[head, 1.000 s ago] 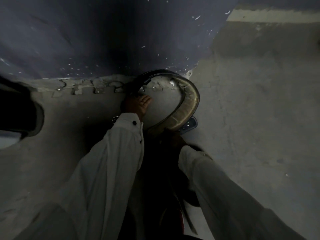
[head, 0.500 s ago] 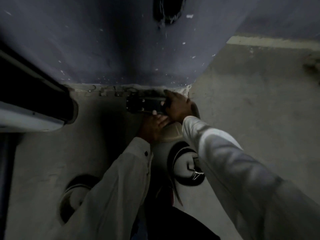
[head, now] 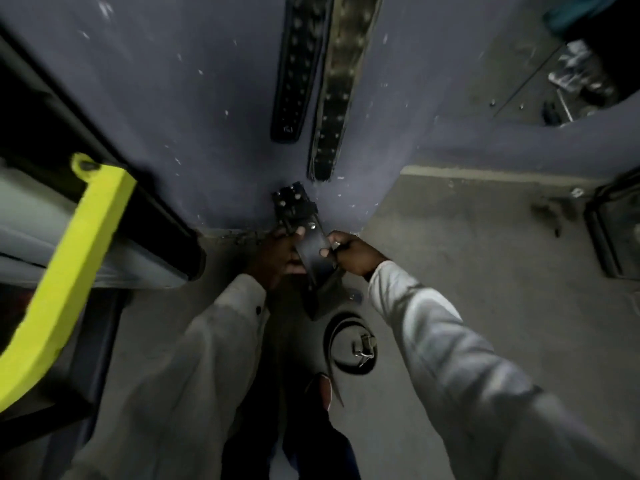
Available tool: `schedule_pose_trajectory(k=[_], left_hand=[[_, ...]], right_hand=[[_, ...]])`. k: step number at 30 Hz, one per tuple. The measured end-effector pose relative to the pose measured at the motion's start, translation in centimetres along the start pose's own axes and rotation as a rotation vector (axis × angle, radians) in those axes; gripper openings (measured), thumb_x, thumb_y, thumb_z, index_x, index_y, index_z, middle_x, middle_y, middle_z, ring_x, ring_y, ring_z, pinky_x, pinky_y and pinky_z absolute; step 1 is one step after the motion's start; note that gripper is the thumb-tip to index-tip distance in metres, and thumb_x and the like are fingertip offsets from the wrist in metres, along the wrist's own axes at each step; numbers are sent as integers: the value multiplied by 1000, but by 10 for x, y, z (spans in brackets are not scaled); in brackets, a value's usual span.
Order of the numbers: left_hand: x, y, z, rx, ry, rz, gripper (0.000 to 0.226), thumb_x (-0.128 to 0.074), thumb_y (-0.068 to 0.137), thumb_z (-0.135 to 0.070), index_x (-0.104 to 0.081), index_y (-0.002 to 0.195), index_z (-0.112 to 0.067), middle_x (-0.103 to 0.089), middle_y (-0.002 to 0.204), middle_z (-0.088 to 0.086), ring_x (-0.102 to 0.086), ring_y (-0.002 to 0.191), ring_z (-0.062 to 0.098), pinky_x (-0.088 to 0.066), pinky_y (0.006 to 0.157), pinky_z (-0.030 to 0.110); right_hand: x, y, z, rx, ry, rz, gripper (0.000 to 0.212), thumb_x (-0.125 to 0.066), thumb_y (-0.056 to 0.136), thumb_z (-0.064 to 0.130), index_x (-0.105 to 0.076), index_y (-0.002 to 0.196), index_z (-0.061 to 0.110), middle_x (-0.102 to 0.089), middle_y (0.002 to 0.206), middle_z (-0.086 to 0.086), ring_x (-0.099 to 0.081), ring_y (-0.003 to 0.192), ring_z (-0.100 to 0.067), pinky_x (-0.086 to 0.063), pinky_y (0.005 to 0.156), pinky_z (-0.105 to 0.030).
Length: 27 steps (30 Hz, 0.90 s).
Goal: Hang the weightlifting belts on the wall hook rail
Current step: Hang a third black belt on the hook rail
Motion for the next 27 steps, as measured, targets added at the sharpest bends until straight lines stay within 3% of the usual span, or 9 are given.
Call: schedule_pose_trajectory(k=[2,4,6,9,15,19,22,25,27], left_hand=[[-4,-38,-49,-87,48,35,38,-54,99,-33,-53,134,-18,-65,128,12,-70,93,25,-61,67,38],[-6,-75,-96,-164,77,53,39,-57,98,-32,-54,134,-19,-66,127,12,-69,101,29,-60,77,45],[-12,-109,-144,-246,54,98,37,-60,96,-27,-57,132,-17,-67,125,15,-68,105,33,-57,86,52],[-28,-168,-215,-392,131,144,24,-56,98,-20,-60,121,-21,-74,100,1,-71,83,19,-60,68,34],[-58,-285,-345,-885,302,-55,23,-53,100,-16,-61,120,-9,-71,82,-11,-65,68,-1,-49,55,19],[-77,-346,-401,-1133,278,-57,13,-51,101,-13,-62,107,-9,-70,84,-11,-63,76,2,-51,68,23],[-88,-387,-445,-1225,295,0,18,-51,101,-16,-59,115,-6,-69,102,5,-64,92,15,-53,81,35],[-95,-408,-461,-1149,369,148,29,-52,101,-19,-54,129,-16,-71,98,-9,-67,89,4,-54,74,23],[-85,-398,-451,-1040,429,210,44,-61,96,-18,-47,137,-26,-69,93,-9,-62,83,1,-48,67,21]], right_hand=[[9,-26,49,68,-37,21,16,-64,91,4,-53,81,-2,-49,74,0,-50,61,3,-40,66,-19],[27,-45,91,143,-54,-7,39,-67,86,20,-52,99,-14,-48,79,-8,-47,68,-10,-39,66,-28],[42,-72,141,202,-56,3,36,-66,92,15,-50,105,-15,-45,72,-10,-44,55,-8,-39,56,-27],[63,-120,218,346,-53,15,16,-61,96,4,-49,87,-1,-38,66,-8,-40,50,-10,-38,48,-23],[103,-195,344,638,19,-22,3,-58,97,5,-56,98,3,-43,60,-7,-38,60,-23,-37,57,-28],[123,-235,412,790,14,-92,11,-57,97,0,-54,92,10,-52,51,12,-44,48,-3,-39,49,-18],[136,-261,454,869,38,-159,10,-58,96,1,-55,96,10,-50,63,-5,-43,53,-6,-39,50,-16],[149,-281,489,941,68,-208,12,-60,96,4,-58,107,7,-49,79,-18,-47,61,-13,-42,52,-20],[159,-293,510,979,56,-261,16,-60,95,2,-56,110,-3,-51,73,-14,-47,59,-13,-42,51,-21]])
Point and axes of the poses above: each hand's wrist, its own y-axis towards the middle knuckle, its own x-axis out of the back of the hand, z = x × y, the point moved 9 cm from there along y, towards the middle knuckle
